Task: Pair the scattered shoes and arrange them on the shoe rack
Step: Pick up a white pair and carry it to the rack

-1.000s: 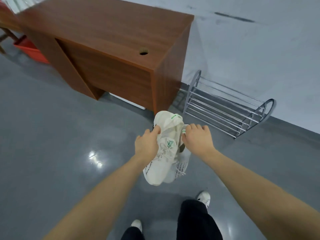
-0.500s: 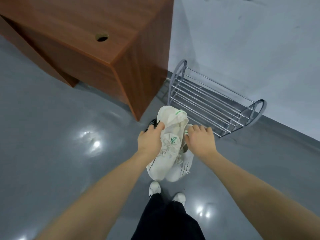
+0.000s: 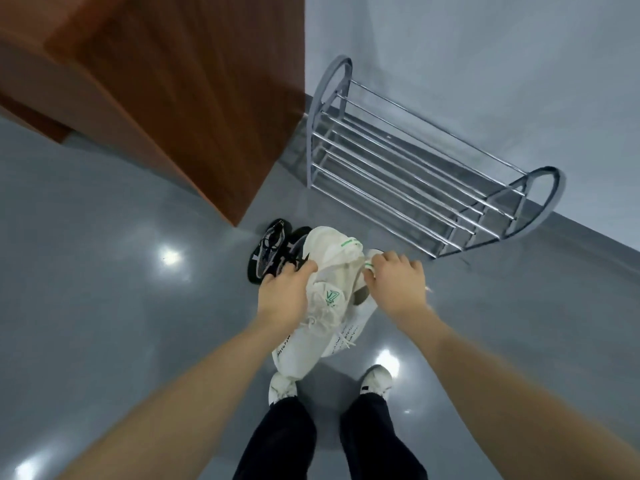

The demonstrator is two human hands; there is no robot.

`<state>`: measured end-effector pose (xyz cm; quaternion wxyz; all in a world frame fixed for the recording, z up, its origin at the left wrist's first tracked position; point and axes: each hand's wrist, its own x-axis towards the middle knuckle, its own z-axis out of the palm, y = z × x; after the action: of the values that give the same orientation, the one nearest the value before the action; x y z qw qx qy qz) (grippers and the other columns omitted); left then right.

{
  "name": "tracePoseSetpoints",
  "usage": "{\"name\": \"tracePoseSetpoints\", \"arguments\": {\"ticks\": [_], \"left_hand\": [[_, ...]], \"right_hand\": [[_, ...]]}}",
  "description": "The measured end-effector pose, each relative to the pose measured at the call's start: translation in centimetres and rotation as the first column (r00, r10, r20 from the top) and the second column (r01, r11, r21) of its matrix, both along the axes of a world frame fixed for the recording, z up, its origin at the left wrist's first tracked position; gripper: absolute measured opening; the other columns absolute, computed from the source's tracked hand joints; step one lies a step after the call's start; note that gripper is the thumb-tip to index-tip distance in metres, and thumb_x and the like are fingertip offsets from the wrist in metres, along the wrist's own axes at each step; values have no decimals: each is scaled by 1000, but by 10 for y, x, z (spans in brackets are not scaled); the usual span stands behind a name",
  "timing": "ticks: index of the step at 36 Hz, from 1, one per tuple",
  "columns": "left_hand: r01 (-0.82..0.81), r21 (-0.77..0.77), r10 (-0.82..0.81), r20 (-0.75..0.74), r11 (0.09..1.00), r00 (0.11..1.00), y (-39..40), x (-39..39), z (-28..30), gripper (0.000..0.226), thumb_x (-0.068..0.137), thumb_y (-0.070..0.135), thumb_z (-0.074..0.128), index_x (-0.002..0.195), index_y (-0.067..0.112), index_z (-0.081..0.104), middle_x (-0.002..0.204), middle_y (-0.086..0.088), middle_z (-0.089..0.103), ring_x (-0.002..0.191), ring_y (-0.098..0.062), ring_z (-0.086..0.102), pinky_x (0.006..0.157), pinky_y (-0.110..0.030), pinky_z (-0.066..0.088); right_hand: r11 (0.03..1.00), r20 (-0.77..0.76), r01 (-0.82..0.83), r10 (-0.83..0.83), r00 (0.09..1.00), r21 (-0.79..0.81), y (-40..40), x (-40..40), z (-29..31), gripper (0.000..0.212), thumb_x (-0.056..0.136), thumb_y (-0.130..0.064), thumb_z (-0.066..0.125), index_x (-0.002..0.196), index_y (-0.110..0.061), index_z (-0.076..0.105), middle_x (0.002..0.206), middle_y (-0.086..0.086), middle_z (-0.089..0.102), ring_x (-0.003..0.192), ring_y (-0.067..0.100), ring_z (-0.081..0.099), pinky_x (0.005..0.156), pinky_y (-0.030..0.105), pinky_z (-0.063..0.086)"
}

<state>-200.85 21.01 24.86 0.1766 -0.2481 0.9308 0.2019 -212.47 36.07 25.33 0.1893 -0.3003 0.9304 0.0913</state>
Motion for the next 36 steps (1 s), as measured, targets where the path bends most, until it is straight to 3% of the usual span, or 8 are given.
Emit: {"name": "tracePoseSetpoints", "arguments": {"ticks": [6, 20, 23, 27, 31, 36], "left_hand": [[-51, 10, 51, 2, 999, 999, 11, -21, -108, 43, 90, 0, 41, 124, 29, 43, 107, -2, 58, 90, -23, 57, 78, -29, 34], [-34, 13, 34, -12, 999, 999, 30, -70, -360, 48, 91, -1, 40, 126, 32, 45, 103, -3, 62, 91, -25, 60, 73, -31, 38], [-14, -28, 13, -27, 1000, 1000, 26, -84, -402, 44, 92, 1, 39, 125, 31, 44, 93, -3, 65, 82, -24, 62, 64, -30, 38], [-29, -60, 26, -50, 998, 998, 20, -98, -440, 42, 94, 3, 39, 127, 29, 42, 86, -6, 64, 76, -26, 62, 58, -31, 38], [-72, -42, 71, -46, 997, 996, 20, -102, -458, 45, 94, 3, 37, 130, 30, 40, 87, -7, 63, 77, -26, 59, 60, -31, 36], [-27, -96, 20, -71, 995, 997, 19, -101, -455, 49, 90, -3, 38, 130, 26, 39, 77, 0, 51, 69, -20, 47, 65, -30, 31]], "right_hand": [[999, 67, -45, 43, 997, 27, 7, -20, -108, 33, 99, -35, 34, 115, -16, 56, 115, 3, 57, 106, 24, 54, 87, 35, 33], [999, 125, 23, -20, 992, -27, 21, -70, -351, 35, 97, -33, 33, 101, -13, 61, 106, 7, 59, 99, 28, 55, 89, 38, 34], [994, 101, 73, -64, 993, -79, 18, -82, -391, 35, 98, -33, 33, 104, -11, 59, 110, 9, 59, 102, 28, 55, 88, 36, 34], [958, 110, 204, -185, 977, -201, 15, -91, -430, 36, 99, -38, 37, 112, -8, 52, 117, 9, 57, 106, 29, 55, 88, 36, 37], [862, 231, 378, -314, 921, -337, 19, -84, -453, 40, 93, -45, 46, 115, -11, 48, 122, 7, 52, 109, 30, 52, 85, 40, 42], [838, 333, 446, -343, 878, -314, 32, -65, -464, 64, 86, -51, 57, 133, -15, 32, 135, 7, 37, 122, 31, 41, 88, 45, 43]]}}
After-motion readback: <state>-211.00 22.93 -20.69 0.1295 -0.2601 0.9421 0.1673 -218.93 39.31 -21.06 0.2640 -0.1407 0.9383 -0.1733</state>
